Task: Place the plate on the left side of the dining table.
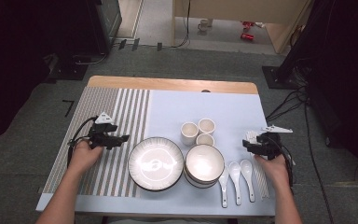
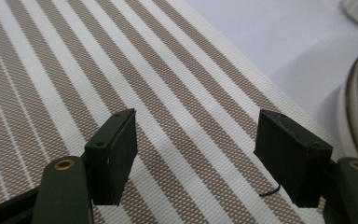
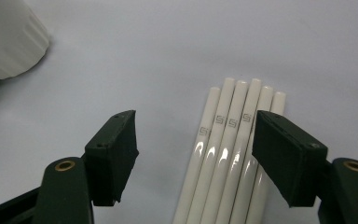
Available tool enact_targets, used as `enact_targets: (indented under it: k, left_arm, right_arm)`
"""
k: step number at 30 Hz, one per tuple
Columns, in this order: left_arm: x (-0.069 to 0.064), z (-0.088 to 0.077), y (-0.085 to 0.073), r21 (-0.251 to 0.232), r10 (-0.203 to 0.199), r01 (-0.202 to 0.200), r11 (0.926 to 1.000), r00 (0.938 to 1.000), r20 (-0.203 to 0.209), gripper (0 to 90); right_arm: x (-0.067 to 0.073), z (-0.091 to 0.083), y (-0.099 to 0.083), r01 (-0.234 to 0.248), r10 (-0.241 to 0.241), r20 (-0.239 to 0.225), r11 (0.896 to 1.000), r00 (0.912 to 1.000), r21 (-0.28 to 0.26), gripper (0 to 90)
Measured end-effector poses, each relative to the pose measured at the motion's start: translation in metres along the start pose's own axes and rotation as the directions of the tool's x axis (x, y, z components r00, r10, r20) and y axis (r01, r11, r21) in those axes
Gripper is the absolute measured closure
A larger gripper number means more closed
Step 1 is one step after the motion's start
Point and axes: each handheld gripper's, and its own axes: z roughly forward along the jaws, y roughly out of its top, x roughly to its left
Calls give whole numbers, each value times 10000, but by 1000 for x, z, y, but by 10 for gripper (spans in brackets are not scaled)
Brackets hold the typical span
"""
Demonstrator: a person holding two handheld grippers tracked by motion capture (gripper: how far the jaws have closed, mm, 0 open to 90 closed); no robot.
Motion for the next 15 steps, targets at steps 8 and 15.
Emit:
enact_targets:
  k: [8, 15]
  left_arm:
    - [3, -2, -1, 317, -541, 516, 9982, 9950, 835, 295]
    - [1, -10, 2, -95, -487, 501, 9987, 9923, 1138, 272]
  right_arm:
    - [1, -2, 4, -2, 1, -129, 10000, 9999, -65, 325]
    - [5, -7, 6, 31, -33, -221, 10000, 9998, -85, 337]
